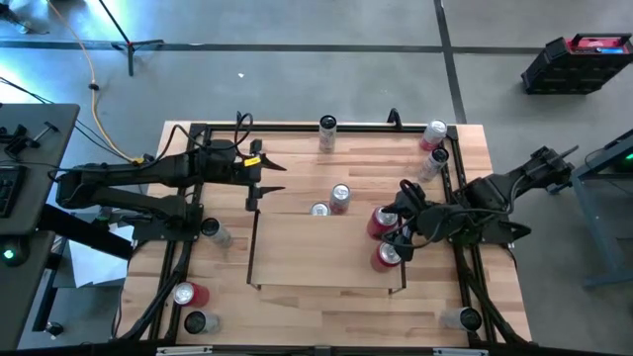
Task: Place canned beverage on shelf
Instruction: Adjust the red-black soda cans on the shelf
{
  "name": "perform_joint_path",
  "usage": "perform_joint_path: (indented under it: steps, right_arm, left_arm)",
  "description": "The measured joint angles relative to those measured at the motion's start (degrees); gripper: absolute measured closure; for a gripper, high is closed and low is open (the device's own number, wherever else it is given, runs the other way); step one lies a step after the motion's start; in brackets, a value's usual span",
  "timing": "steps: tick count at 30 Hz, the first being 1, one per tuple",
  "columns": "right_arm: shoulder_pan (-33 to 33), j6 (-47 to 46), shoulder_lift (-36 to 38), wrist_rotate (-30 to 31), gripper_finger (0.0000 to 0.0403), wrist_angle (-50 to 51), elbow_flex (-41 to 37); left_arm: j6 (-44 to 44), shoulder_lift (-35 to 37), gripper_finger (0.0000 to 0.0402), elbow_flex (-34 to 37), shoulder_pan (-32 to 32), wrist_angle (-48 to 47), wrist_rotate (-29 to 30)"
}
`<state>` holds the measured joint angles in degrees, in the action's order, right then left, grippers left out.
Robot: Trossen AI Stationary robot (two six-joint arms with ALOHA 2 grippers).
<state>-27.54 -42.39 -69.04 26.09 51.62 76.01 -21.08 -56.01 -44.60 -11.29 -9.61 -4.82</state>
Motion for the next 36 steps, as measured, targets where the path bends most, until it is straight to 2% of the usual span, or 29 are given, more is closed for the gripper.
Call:
perform_joint_path:
  steps: [7, 16, 19, 23, 27, 36]
  right_arm:
    - [1.1, -0.4, 1.3, -3.2, 0.0059, 0.4, 0.0]
    - [0.8, -0.3, 3.0, -2.8, 0.0059, 1.5, 0.0]
    - [0.7, 2.8, 3.0, -2.8, 0.0059, -1.7, 0.0]
    - [0.2, 11.5, 3.1, -4.5, 0.0059, -10.7, 0.0]
    - [-1.8, 17.0, 3.0, -7.3, 0.0059, -14.3, 0.0]
    - [-10.1, 15.0, 2.8, -8.2, 0.0059, -11.8, 0.0]
  left_arm:
    - [1.0, 0.0, 0.0186, 0.0, 0.0, 0.0, 0.0]
    - [1.5, 0.0, 0.0186, 0.0, 0.1, -0.2, 0.0]
    - [1.6, 0.0, 0.0186, 0.0, 0.1, -0.2, -0.7]
    - [3.3, 0.1, 0.0186, 0.0, 1.1, 0.9, -3.7]
    - [5.5, 0.8, 0.0186, 0.0, 3.7, 1.7, -5.1]
    - [10.4, 2.4, 0.0186, 0.0, 11.4, 7.3, -4.6]
